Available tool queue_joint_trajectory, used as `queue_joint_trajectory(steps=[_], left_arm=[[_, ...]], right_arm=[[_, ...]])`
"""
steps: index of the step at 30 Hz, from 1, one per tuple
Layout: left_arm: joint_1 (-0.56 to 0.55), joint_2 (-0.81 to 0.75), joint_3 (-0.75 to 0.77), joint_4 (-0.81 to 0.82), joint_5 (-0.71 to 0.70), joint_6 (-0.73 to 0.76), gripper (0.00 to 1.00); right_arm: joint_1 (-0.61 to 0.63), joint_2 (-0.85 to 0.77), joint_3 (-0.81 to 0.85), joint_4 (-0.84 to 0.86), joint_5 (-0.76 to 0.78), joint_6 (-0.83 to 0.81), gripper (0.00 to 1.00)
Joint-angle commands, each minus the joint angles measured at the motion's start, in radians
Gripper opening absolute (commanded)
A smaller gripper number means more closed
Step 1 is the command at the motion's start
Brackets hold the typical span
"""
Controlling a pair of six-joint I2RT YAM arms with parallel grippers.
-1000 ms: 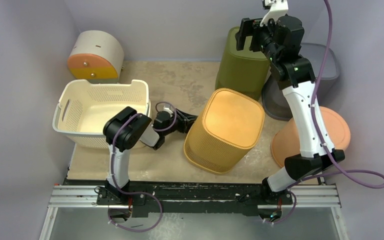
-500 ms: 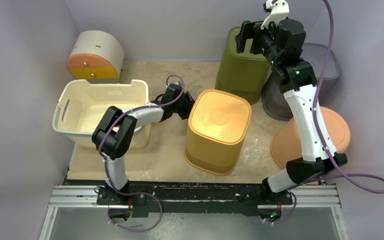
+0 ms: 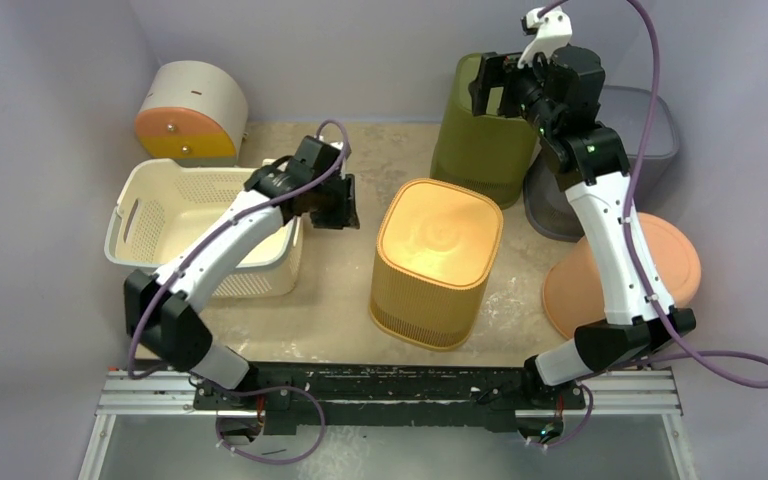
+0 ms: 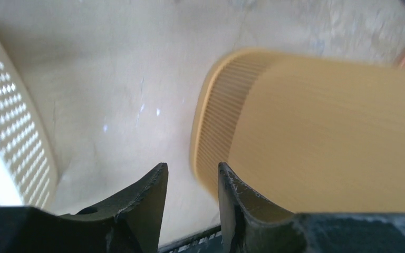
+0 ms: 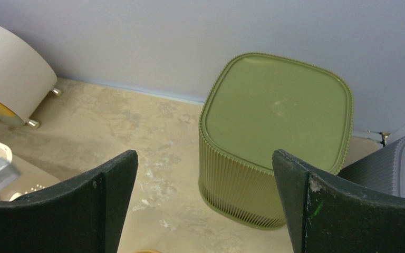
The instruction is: Turn the large container upside down
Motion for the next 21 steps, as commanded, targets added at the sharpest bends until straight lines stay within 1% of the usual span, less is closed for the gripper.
queue_joint_trajectory(steps=[1,6,10,13,16,21], left_arm=[[-0.018,-0.138,-0.061,-0.208,0.13,0.098,0.37],[-0.032,-0.255,-0.183,-0.199,0.329,0.093,0.38],[-0.067,-0.268,-0.248,-0.135,0.438,0.079,0.4],[-0.1,-0.262,-0.282,-0.022,0.469,0.021,0.41],[-0.117,-0.233,-0.315,0.135,0.5,-0.039,0.42],[-0.16,-0.094,-0.268,0.229,0.506,-0.053,0.43]], right_arm=[[0.001,-0.054,-0.01,0.02,-0.012,0.013,1.0],[0.002,-0.056,-0.012,0.021,-0.009,0.016,1.0],[0.001,-0.041,0.027,0.01,-0.008,0.015,1.0],[0.001,-0.038,0.045,0.006,0.0,0.017,1.0],[0.001,-0.042,0.047,0.005,0.01,0.018,1.0],[0.001,-0.048,0.049,0.0,0.043,0.01,1.0]])
